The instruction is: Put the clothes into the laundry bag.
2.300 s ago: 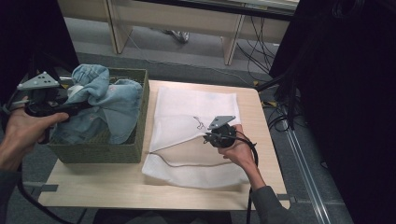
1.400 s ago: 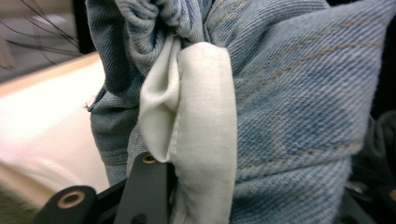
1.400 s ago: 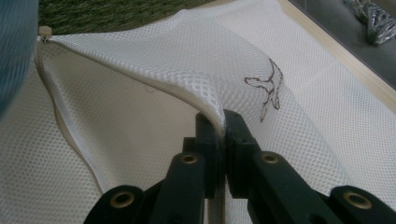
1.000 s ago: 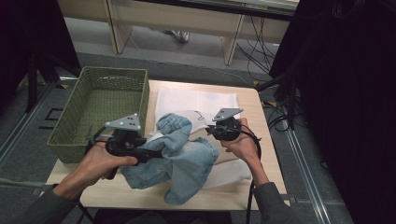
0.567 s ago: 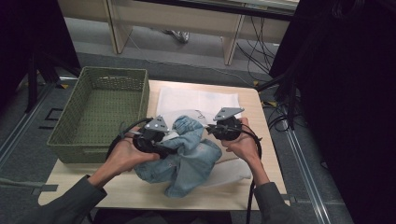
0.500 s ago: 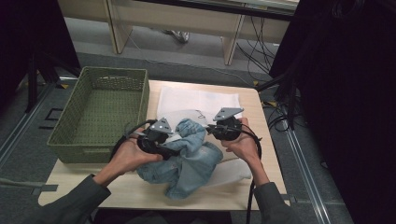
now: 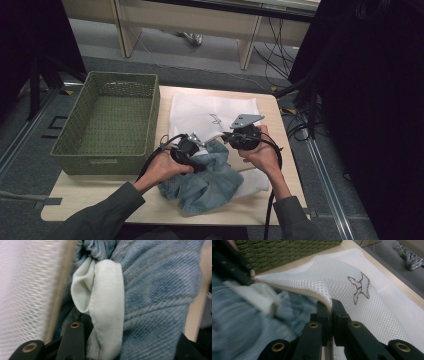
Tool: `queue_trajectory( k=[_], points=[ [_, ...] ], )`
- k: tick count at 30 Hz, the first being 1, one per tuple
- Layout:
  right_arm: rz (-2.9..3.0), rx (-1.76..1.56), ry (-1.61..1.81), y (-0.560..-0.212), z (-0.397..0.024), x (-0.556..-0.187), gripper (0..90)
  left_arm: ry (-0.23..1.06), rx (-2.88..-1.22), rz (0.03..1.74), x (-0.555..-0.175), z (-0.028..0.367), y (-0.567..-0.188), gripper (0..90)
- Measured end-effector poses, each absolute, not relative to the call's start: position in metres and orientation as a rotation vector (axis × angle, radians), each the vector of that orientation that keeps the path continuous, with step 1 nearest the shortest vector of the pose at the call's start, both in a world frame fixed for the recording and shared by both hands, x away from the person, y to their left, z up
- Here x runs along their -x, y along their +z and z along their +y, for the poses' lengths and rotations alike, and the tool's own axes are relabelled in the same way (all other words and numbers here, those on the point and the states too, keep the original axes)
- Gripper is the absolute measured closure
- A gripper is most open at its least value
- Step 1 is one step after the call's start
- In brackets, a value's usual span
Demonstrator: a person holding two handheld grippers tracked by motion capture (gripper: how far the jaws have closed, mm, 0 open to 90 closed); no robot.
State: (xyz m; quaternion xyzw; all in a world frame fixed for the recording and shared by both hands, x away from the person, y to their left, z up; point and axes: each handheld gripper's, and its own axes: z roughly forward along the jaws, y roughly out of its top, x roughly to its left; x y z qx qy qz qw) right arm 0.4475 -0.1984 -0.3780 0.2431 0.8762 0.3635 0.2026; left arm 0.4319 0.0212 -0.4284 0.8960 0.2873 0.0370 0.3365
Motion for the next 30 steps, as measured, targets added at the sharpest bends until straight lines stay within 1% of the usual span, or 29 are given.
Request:
queue_trajectory(
  k=[5,6,8,10,12,13,14,15,16,17,18,19,21,22,23,24,28,30],
  points=[
    [2.450,-0.658,1.013,-0.379,-0.198,-0.449,87.0,0.102,-2.267,0.814,-0.445,0.023,-0.422,56.2],
    [2.452,-0.671,1.012,-0.379,-0.198,-0.448,87.0,0.123,-2.202,0.857,-0.446,0.018,-0.423,56.2],
    [2.451,-0.660,1.014,-0.378,-0.198,-0.448,87.0,0.140,-2.199,0.863,-0.448,0.015,-0.424,56.1],
    [2.450,-0.671,1.016,-0.378,-0.198,-0.447,87.0,0.157,-2.209,0.913,-0.454,0.011,-0.434,54.9],
    [2.477,-0.661,0.998,-0.378,-0.197,-0.446,87.0,0.132,-2.207,0.953,-0.461,0.009,-0.442,50.7],
    [2.478,-0.668,0.987,-0.380,-0.196,-0.446,86.9,0.090,-2.190,0.986,-0.463,0.008,-0.446,47.9],
    [2.484,-0.668,0.976,-0.382,-0.195,-0.446,86.9,0.068,-2.188,0.994,-0.464,0.008,-0.446,43.0],
    [2.480,-0.661,0.969,-0.384,-0.193,-0.446,86.9,0.075,-2.237,0.959,-0.464,0.010,-0.443,39.2],
    [2.480,-0.661,0.969,-0.384,-0.193,-0.446,86.9,0.075,-2.237,0.959,-0.464,0.010,-0.443,34.6],
    [2.475,-0.657,0.956,-0.386,-0.194,-0.446,86.9,0.087,-2.241,0.946,-0.462,0.010,-0.440,34.6],
    [2.484,-0.662,0.957,-0.386,-0.194,-0.446,86.9,0.091,-2.187,0.979,-0.458,0.008,-0.438,30.9],
    [2.500,-0.656,0.958,-0.386,-0.197,-0.448,87.0,0.066,-2.185,0.960,-0.454,0.009,-0.433,25.4],
    [2.482,-0.679,0.960,-0.387,-0.197,-0.447,86.9,0.012,-2.184,0.971,-0.447,0.008,-0.427,19.4],
    [2.493,-0.642,0.937,-0.387,-0.198,-0.449,86.8,0.008,-2.186,0.946,-0.443,0.008,-0.423,18.1],
    [2.507,-0.657,0.955,-0.387,-0.196,-0.448,86.8,0.048,-2.250,0.879,-0.440,0.011,-0.418,18.1],
    [2.494,-0.656,0.962,-0.388,-0.196,-0.448,86.8,0.058,-2.271,0.867,-0.439,0.011,-0.416,18.0],
    [2.501,-0.666,0.946,-0.387,-0.197,-0.448,86.6,0.052,-2.282,0.877,-0.434,0.015,-0.411,17.9],
    [2.483,-0.676,0.969,-0.387,-0.199,-0.448,86.5,0.078,-2.285,0.869,-0.422,0.024,-0.404,16.5]
  ],
)
